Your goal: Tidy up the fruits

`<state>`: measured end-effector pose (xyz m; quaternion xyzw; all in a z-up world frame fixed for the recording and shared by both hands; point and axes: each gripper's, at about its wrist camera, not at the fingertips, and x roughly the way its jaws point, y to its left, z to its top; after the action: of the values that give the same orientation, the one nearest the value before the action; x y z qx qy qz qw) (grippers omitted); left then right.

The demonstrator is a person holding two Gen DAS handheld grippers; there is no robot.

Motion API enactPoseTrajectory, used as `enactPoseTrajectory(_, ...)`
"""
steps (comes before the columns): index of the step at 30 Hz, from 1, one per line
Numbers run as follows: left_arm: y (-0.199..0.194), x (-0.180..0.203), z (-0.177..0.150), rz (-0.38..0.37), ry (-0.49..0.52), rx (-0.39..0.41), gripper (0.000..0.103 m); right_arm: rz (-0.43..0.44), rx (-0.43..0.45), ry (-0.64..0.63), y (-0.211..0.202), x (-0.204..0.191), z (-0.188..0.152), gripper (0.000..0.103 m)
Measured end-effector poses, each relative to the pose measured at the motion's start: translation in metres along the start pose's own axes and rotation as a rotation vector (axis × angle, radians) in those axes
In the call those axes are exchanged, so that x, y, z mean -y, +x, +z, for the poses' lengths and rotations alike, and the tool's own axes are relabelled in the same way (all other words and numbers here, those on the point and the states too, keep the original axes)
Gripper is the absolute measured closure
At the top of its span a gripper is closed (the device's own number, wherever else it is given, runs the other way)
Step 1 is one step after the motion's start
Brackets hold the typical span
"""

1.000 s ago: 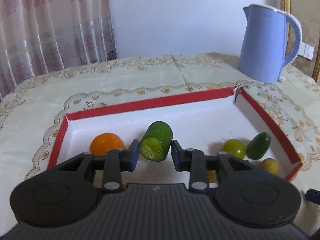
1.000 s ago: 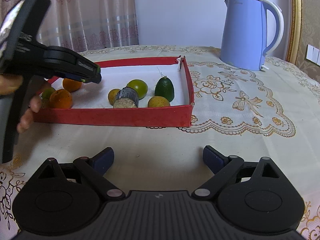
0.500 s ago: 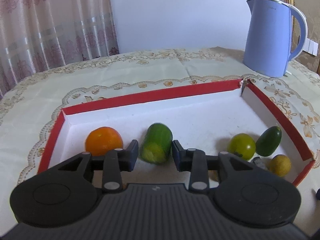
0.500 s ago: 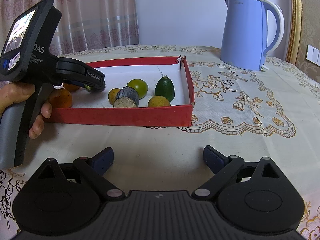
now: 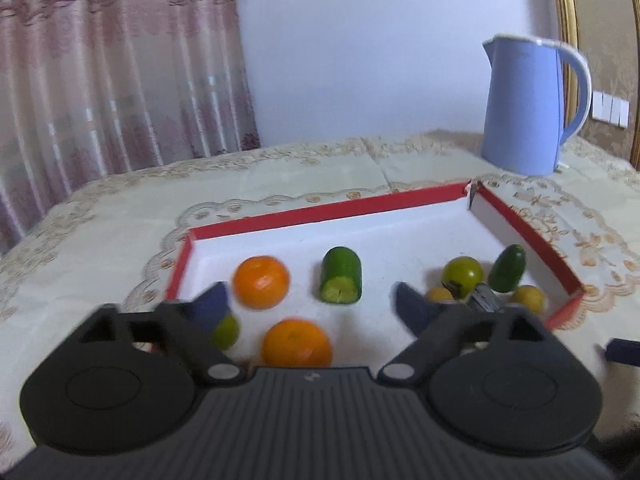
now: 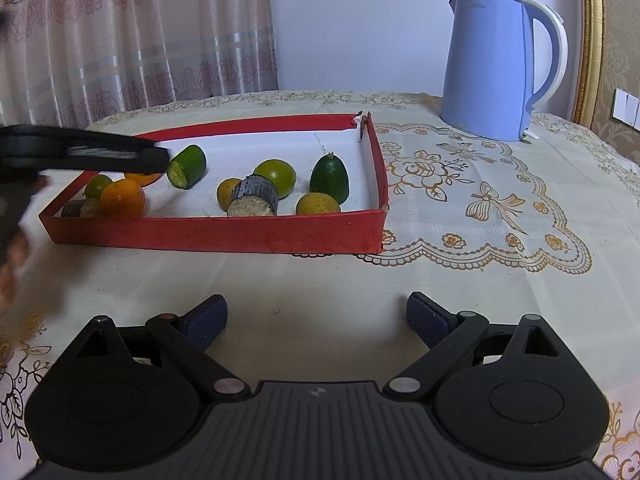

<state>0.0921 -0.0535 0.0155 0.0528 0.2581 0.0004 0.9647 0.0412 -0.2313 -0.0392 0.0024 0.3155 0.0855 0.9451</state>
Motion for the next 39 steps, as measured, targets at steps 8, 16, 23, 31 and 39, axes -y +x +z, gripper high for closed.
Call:
enactPoseTrajectory(8,-0.068,-0.009,-0.02,0.032,-0.013,0.058,0.0,-0.003,0.09,0.13,-0.026,-0.003,-0.003,0.006)
enactPoseTrajectory(16,-0.09,-0.025,-0.028,0.06,-0.09,0.036,0.0,-0.159,0.087,0.135,-0.035,-0.025,0.011,0.006)
enactPoseTrajectory(23,-0.097,-0.033,-0.031,0.049,-0.108,0.021,0.0,-0.209,0.074,0.124,-0.031,-0.04,0.016,0.006)
enactPoseTrajectory(31,-0.097,-0.036,-0.032,0.049,-0.117,0.006,0.0,-0.231,0.066,0.103,-0.026,-0.052,0.021,0.006)
enactPoseTrajectory(39,-0.096,-0.031,-0.032,0.048,-0.085,0.001,0.0,-0.252,0.066,0.087,-0.02,-0.058,0.023,0.006)
